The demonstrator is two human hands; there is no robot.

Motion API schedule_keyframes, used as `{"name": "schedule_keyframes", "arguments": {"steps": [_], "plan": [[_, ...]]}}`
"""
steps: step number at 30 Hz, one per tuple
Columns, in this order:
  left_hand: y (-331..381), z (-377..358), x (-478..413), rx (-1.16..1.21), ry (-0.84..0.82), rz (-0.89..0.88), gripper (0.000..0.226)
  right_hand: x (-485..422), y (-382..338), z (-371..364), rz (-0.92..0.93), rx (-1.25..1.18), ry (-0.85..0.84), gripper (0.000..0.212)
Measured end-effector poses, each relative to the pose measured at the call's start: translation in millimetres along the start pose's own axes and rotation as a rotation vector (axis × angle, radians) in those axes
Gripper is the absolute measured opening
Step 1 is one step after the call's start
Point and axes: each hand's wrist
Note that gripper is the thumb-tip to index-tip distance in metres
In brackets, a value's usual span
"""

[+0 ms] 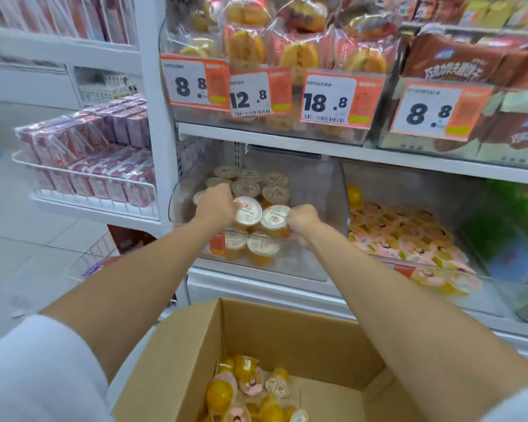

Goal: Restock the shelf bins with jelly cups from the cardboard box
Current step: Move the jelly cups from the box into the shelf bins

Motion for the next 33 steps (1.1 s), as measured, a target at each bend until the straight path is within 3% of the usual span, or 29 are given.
{"name": "schedule_keyframes", "arguments": {"steps": [2,4,6,9,12,15,19,22,26,29,31,33], "plan": [[-6.7,-12.7,-7.3,-0.151,0.13,-0.051,0.033,-14.9,2.5,1.1,-0.054,-0.018,-0.047,0.01],[-16.0,-20.2,-18.0,-0.115,0.189,-0.07,0.044,-14.6,-1.7,4.8,-0.083,-0.037,-0.067,0.004],[-21.9,-20.6,-28.2,0.055,0.067,-0.124,0.059,-15.7,-1.7,3.7,-0.085,-0.121,-0.06,0.019],[-20.3,-19.1,-32.8,0.125,-0.139,-0.22,0.055,-12.2,-1.2,0.4,-0.042,-0.241,-0.1,0.038],[-17.2,-22.5,-34.4,0.066,-0.072,-0.239,0.051,-11.8,1.8,-1.7,-0.01,-0.253,-0.108,0.036],[-13.3,-25.6,-31.6,0.015,-0.027,-0.238,0.051,-6.6,2.1,-1.3,0.109,-0.011,-0.065,0.033],[-19.0,-19.7,-19.9,0.084,-0.046,-0.167,0.048,15.1,-2.0,4.4,0.423,0.431,0.042,0.019],[-23.3,-16.1,-15.5,0.07,-0.054,-0.102,0.032,31.0,-0.5,13.6,0.552,0.556,0.029,0.02],[-17.2,-10.1,-10.8,0.024,-0.214,-0.107,0.042,52.7,-3.2,27.4,0.623,0.567,0.057,0.024],[-9.7,-13.2,17.8,-0.044,-0.029,-0.164,0.032,74.5,-0.4,38.9,0.671,0.532,0.122,0.02],[-1.8,-17.9,51.3,0.061,0.101,-0.22,0.015,89.2,9.4,45.7,0.664,0.512,0.153,0.017],[3.6,-23.9,87.7,0.123,0.229,-0.331,0.012,105.5,27.8,52.6,0.62,0.514,0.125,0.015]]}}
Point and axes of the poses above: each hand's wrist, its own x-axis away from the middle knuckle, its own z-axis out of the back of the hand, y = z × x, and after that the axes turned 10 degrees about z, right-handed
